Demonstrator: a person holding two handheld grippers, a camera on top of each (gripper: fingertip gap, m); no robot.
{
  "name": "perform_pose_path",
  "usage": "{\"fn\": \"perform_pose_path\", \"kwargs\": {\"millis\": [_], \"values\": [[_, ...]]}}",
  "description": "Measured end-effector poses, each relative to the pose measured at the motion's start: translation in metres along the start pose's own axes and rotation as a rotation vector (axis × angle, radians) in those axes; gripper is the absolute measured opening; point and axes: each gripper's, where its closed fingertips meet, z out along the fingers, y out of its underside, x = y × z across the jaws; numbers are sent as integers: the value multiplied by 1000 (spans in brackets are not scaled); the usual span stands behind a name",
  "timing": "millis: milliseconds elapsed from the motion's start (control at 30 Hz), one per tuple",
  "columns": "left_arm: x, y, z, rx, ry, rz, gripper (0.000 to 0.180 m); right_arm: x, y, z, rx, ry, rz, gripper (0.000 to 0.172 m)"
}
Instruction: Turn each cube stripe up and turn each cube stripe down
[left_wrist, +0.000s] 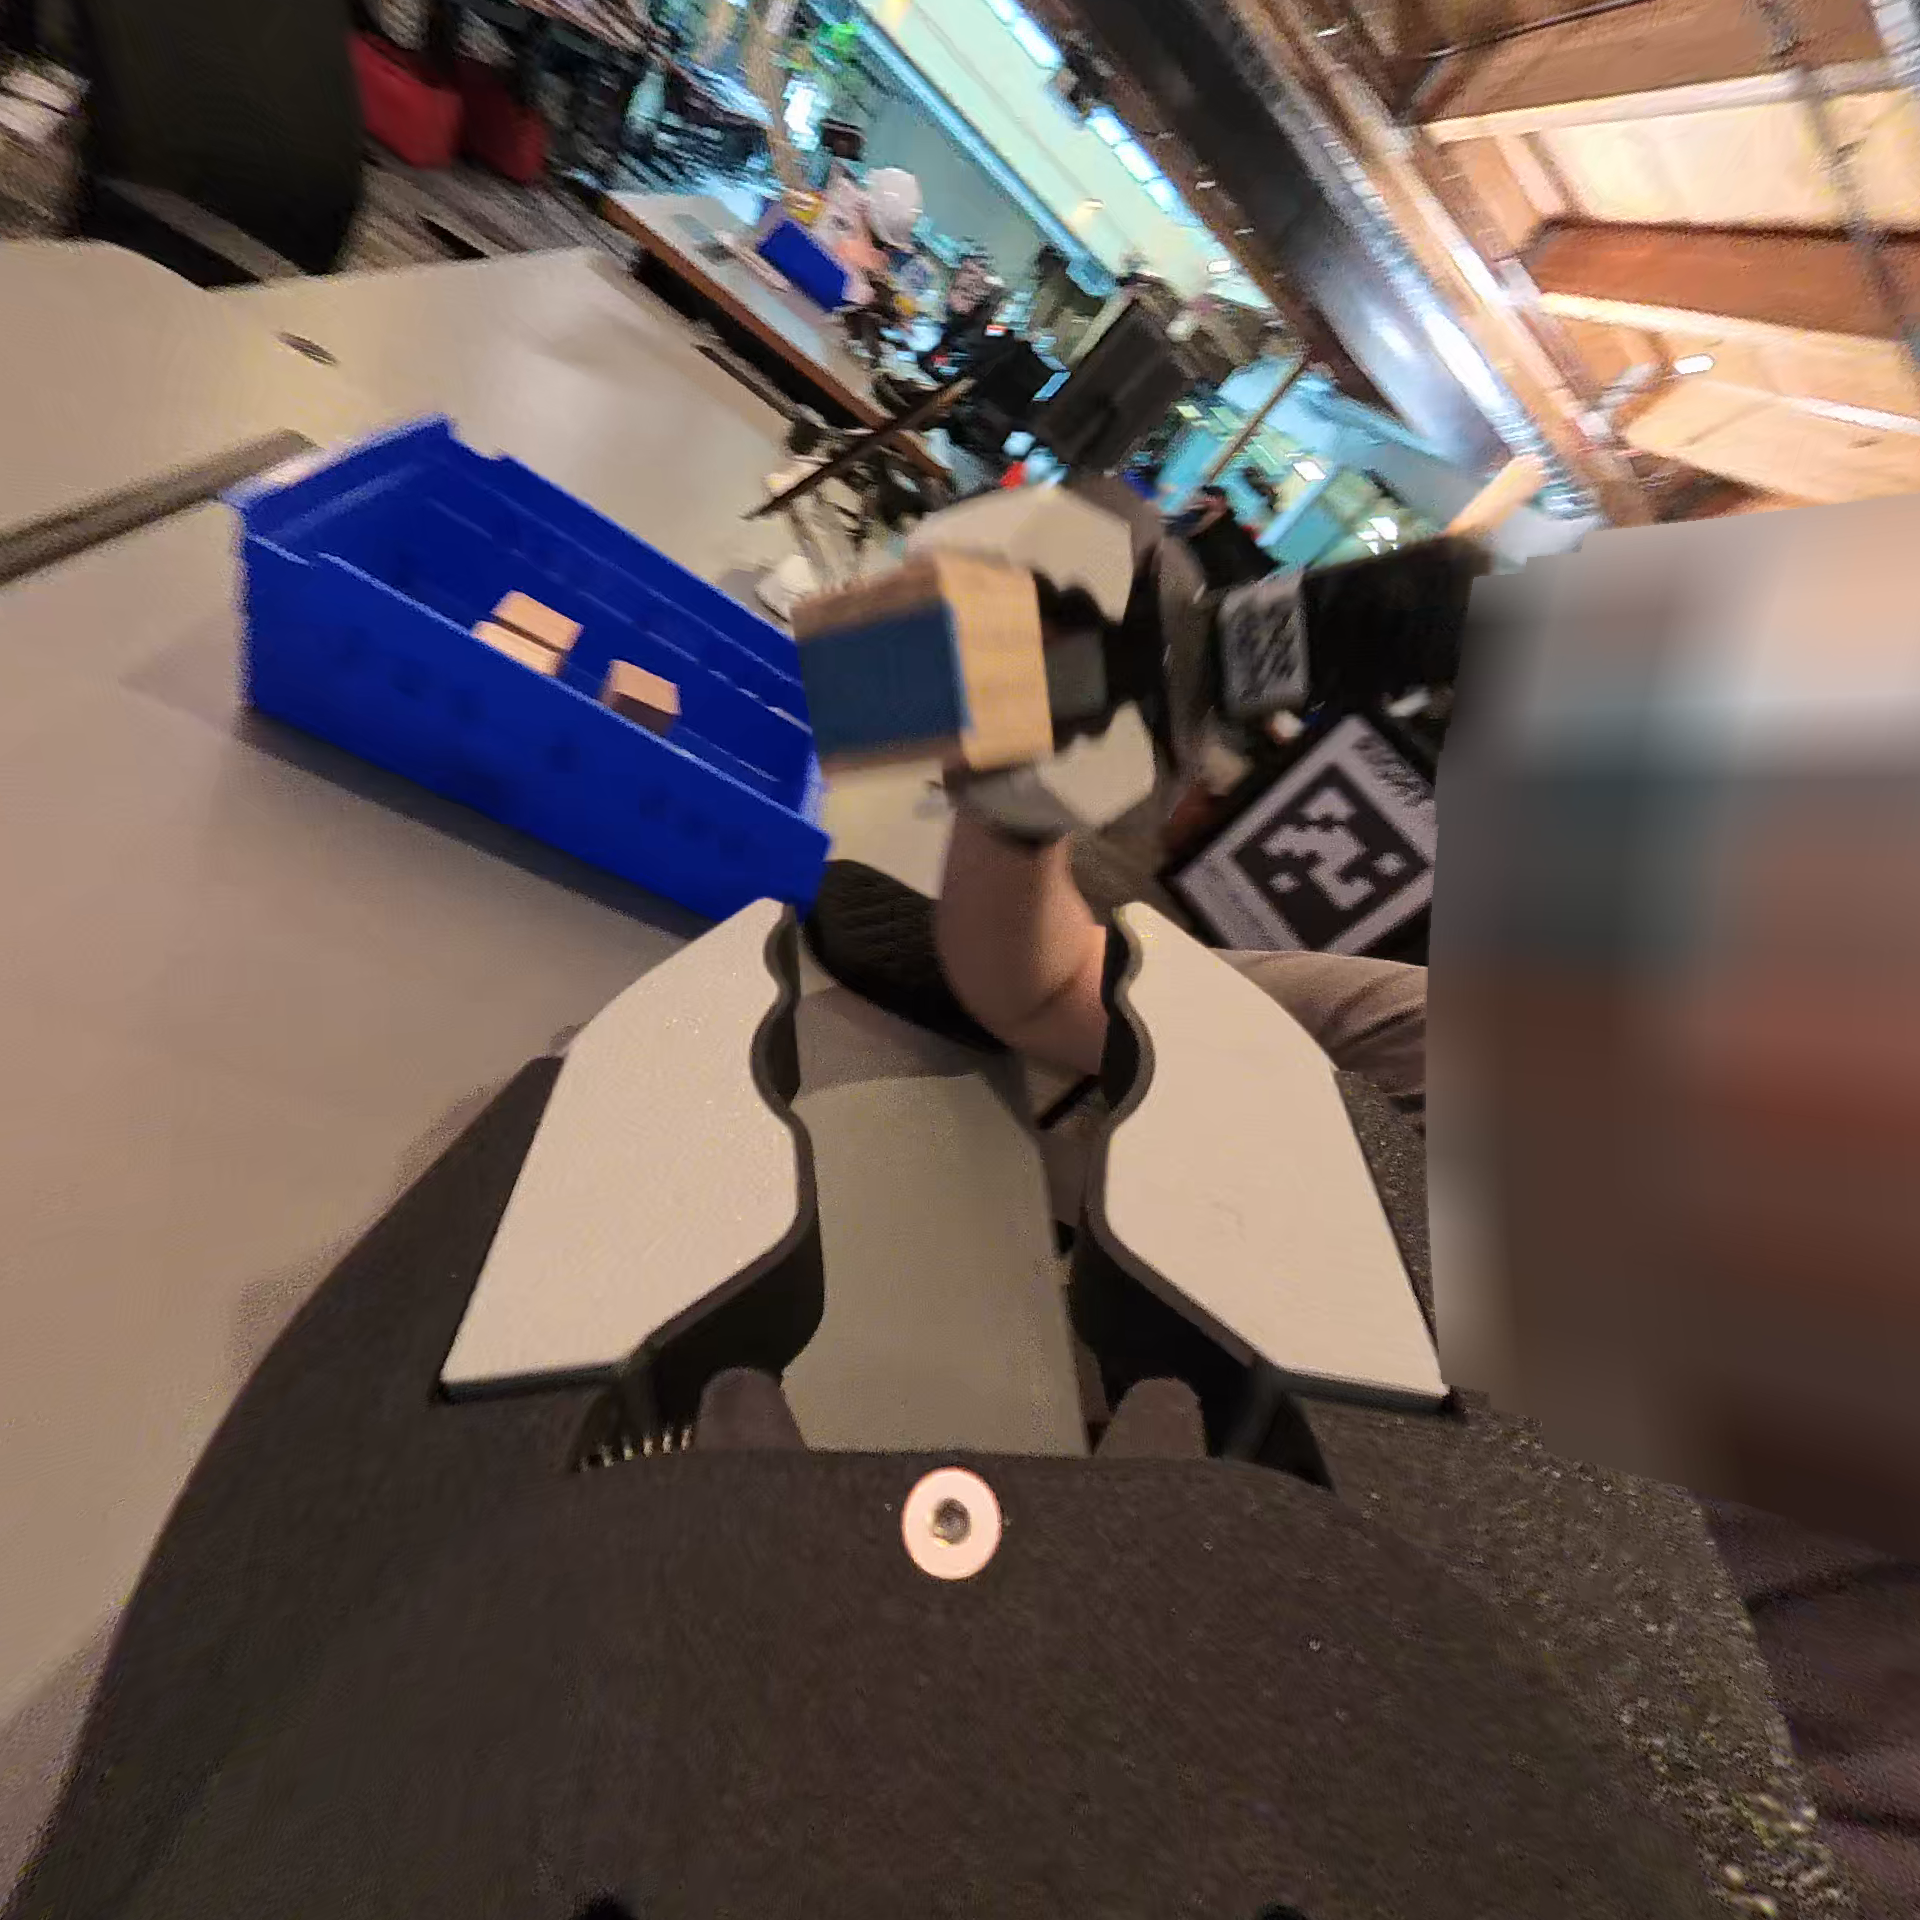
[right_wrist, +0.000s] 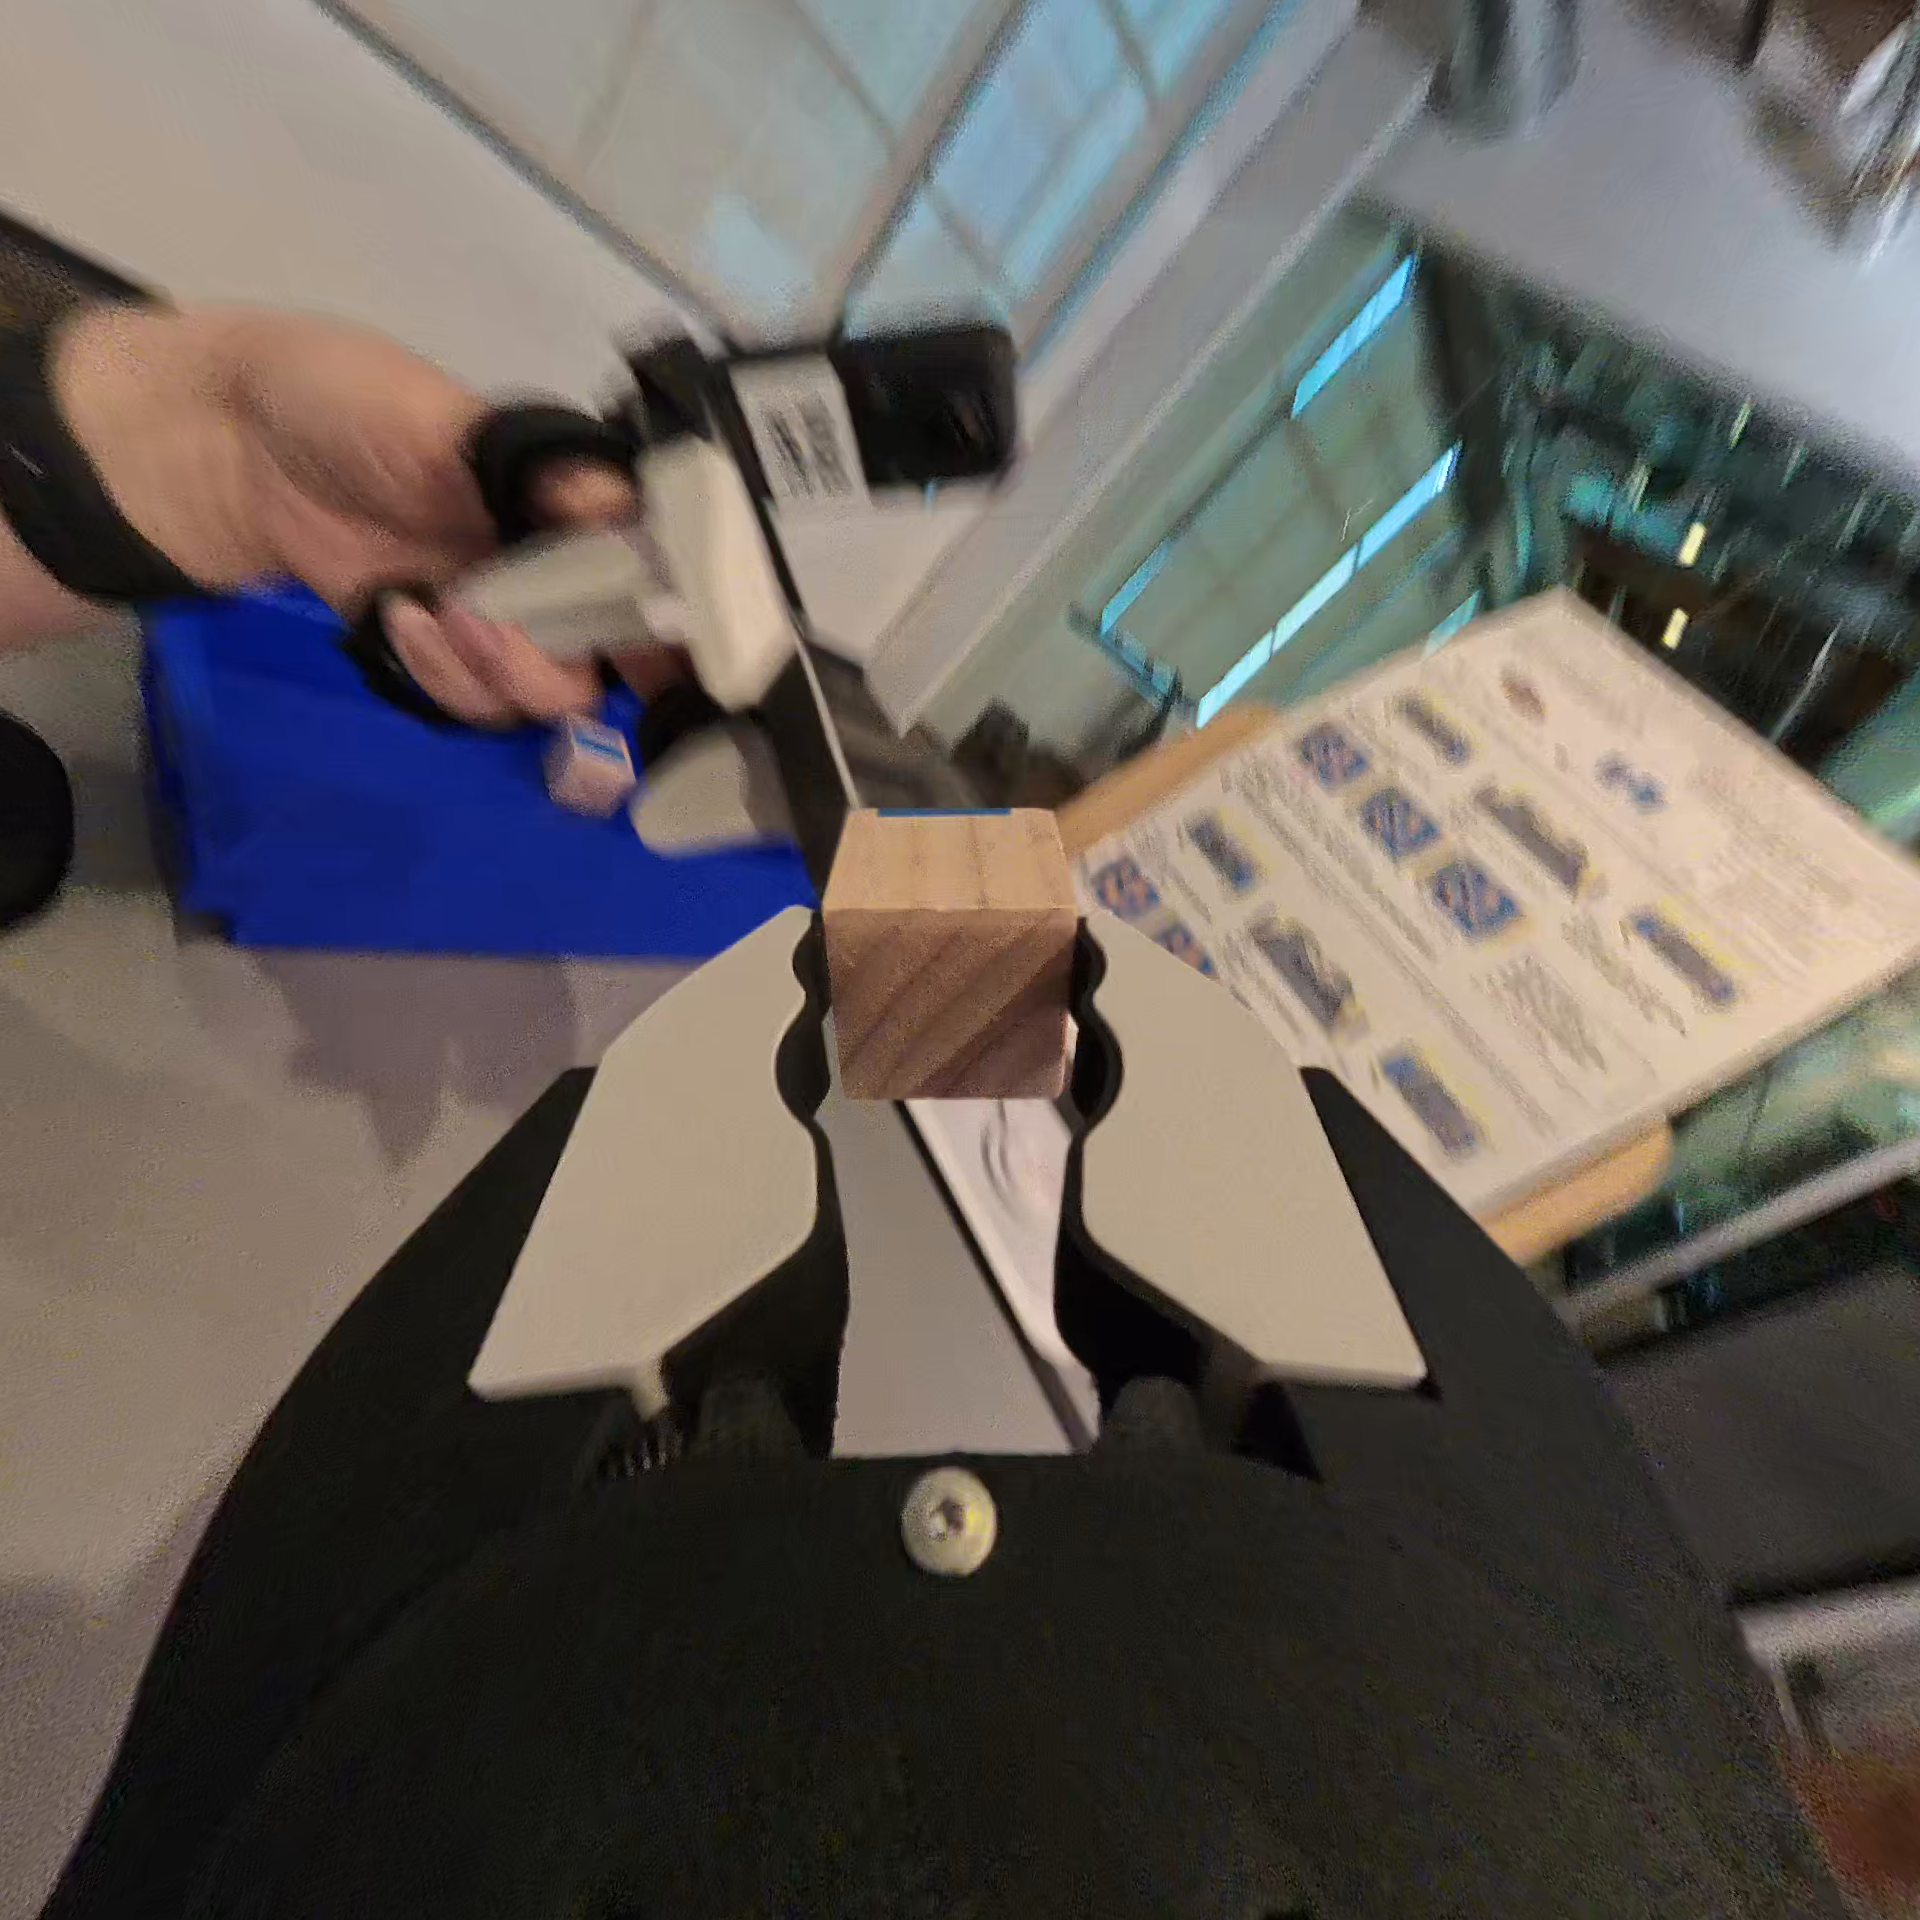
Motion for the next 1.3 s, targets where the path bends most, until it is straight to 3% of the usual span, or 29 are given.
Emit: {"fn": "perform_pose_path", "kwargs": {"millis": [33, 200, 333, 467, 600, 733, 933, 1033, 1300], "values": [[-3, -3, -6, 6, -58, 33, 56, 18, 18, -11, -130, -9, 48, 45], [-13, -16, -39, 32, -337, 214, 56, 74, 162, -104, -773, 18, 509, 45], [-40, -32, -84, 108, -623, 309, 56, 58, 266, -156, -1180, -21, 802, 45], [-65, -37, -140, 152, -861, 299, 57, 41, 325, -180, -1429, -40, 888, 46], [-99, -26, -224, 152, -1239, 227, 53, 27, 343, -184, -1506, -83, 925, 46], [-119, 6, -277, 61, -1403, 65, 51, 22, 354, -185, -1546, -95, 925, 46], [-150, 49, -297, -143, -1468, -84, 49, 24, 354, -181, -1543, -88, 924, 49], [-174, 67, -306, -255, -1523, -121, 46, 36, 342, -174, -1474, -42, 912, 61], [-222, 116, -314, -489, -1547, -258, 49, 52, 313, -163, -1366, 6, 834, 61]]}}
